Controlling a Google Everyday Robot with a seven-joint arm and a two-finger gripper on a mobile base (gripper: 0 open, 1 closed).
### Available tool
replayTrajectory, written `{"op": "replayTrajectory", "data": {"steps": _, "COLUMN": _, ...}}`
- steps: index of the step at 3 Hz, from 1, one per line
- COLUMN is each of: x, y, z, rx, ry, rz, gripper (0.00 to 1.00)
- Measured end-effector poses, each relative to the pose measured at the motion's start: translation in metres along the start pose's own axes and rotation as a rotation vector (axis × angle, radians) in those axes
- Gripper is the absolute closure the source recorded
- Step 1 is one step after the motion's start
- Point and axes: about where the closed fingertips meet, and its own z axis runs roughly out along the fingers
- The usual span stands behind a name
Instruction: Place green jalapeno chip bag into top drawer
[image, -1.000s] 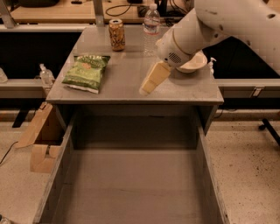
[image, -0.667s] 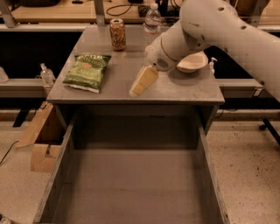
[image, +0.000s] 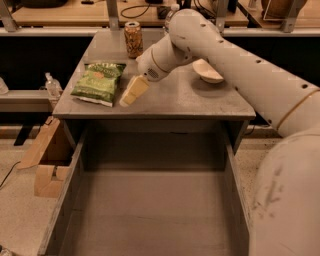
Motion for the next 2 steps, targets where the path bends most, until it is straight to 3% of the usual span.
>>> {"op": "replayTrajectory", "data": {"steps": 1, "x": -0.031, "y": -0.014, "z": 0.024, "rx": 0.008, "ry": -0.053, "rz": -0.016, "gripper": 0.0}}
{"op": "replayTrajectory", "data": {"steps": 2, "x": -0.043, "y": -0.015, "z": 0.054, "rx": -0.001, "ry": -0.052, "rz": -0.003, "gripper": 0.0}}
